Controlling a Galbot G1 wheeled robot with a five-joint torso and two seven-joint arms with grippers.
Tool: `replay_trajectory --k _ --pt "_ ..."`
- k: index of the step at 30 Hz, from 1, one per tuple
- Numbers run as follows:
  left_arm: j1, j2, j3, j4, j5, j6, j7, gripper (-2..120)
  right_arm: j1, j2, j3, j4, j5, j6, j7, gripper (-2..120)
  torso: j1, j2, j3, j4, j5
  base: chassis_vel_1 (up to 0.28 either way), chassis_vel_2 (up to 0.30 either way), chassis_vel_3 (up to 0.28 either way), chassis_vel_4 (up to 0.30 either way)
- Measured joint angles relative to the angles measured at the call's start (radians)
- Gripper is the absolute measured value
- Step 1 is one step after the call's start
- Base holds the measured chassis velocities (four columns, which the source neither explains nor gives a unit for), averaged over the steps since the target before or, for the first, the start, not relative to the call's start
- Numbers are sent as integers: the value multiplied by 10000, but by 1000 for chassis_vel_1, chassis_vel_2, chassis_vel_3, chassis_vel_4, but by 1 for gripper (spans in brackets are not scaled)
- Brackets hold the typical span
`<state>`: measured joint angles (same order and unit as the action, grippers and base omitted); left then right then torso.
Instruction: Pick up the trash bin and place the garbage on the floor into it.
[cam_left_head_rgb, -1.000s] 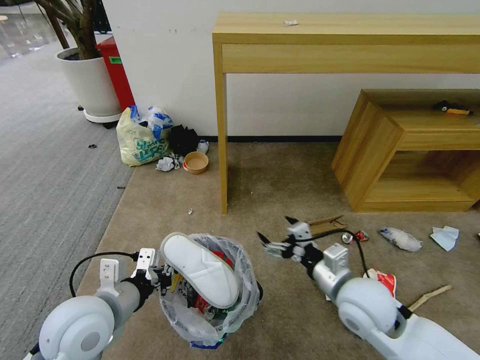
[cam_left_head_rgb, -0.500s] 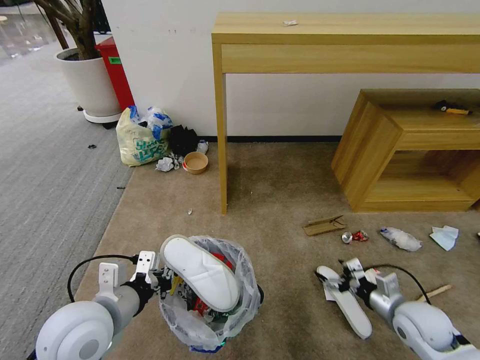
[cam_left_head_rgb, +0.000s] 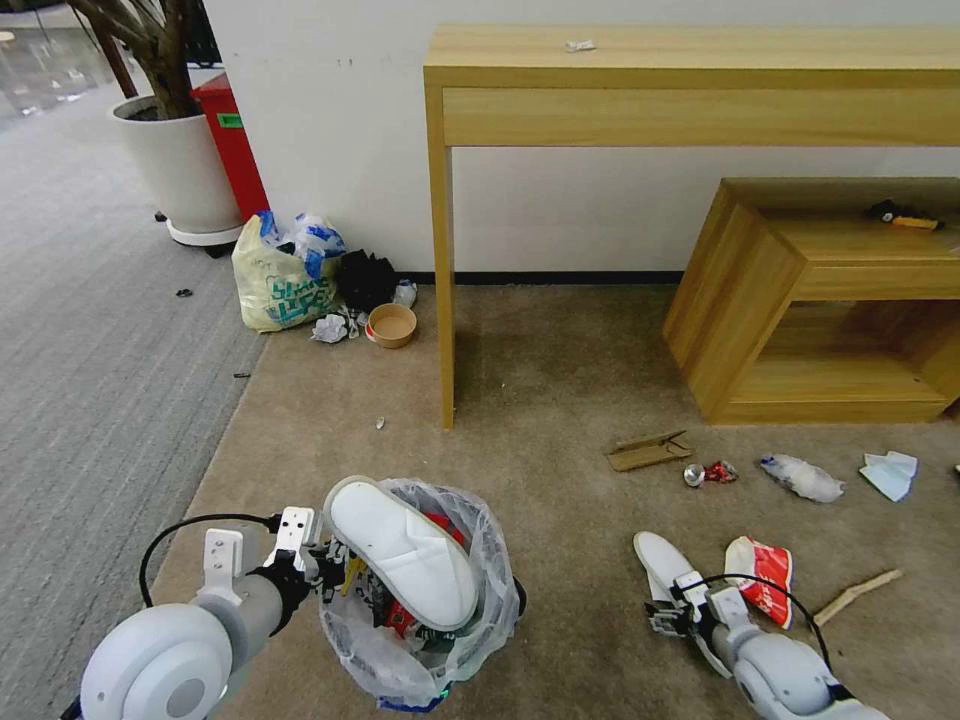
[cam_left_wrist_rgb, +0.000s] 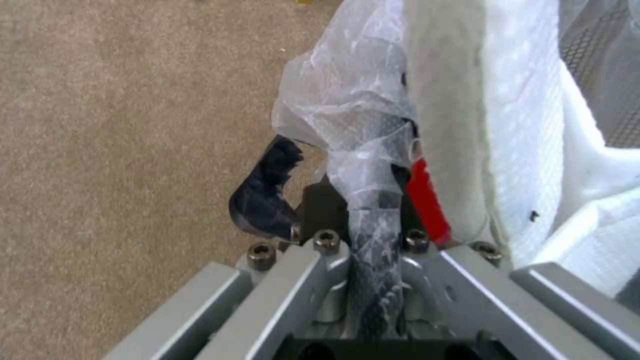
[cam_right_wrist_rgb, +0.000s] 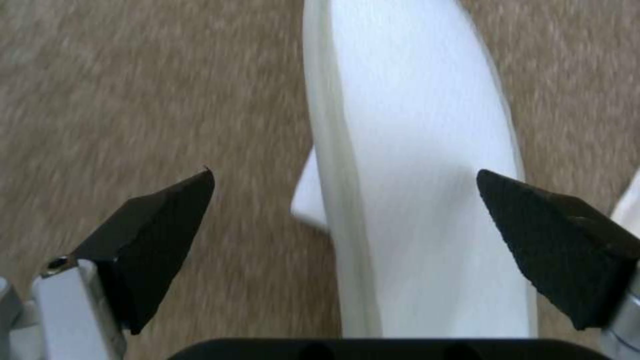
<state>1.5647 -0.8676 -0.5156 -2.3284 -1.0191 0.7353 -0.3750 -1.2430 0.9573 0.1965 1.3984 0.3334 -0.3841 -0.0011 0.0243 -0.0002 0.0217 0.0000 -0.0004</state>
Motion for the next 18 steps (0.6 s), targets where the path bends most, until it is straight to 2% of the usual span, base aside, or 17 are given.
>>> replay_trajectory --k 5,6,8,10,12,14,15,18 --pt "-29 1 -32 4 30 0 124 0 438 154 -338 -306 -35 -254 581 98 0 0 1 -1 -1 0 0 0 0" --pt "-57 1 -32 33 41 0 149 0 499 187 -398 -374 -23 -342 720 92 0 0 0 0 -1 0 0 0 0" --pt "-68 1 -32 51 53 0 174 0 520 207 -425 -424 -13 -379 811 89 0 0 1 0 -1 0 0 0 0" --pt "-86 -2 -26 76 80 0 232 0 548 259 -443 -544 -29 -388 1037 78 0 0 0 -1 0 0 0 0 0" --pt "-88 -2 -24 77 81 0 243 0 549 268 -443 -559 -32 -384 1102 76 0 0 0 0 0 0 0 0 0" --pt "-109 -12 -11 99 92 0 287 0 532 276 -429 -557 96 -363 1398 64 0 0 0 0 0 0 0 0 0" --pt "-109 -12 -11 99 92 0 287 0 532 276 -429 -557 96 -363 1398 64 0 0 0 0 0 0 0 0 0" --pt "-130 -23 1 115 106 0 303 0 529 300 -409 -539 230 -216 1777 48 0 0 0 -3 -1 0 0 0 0"
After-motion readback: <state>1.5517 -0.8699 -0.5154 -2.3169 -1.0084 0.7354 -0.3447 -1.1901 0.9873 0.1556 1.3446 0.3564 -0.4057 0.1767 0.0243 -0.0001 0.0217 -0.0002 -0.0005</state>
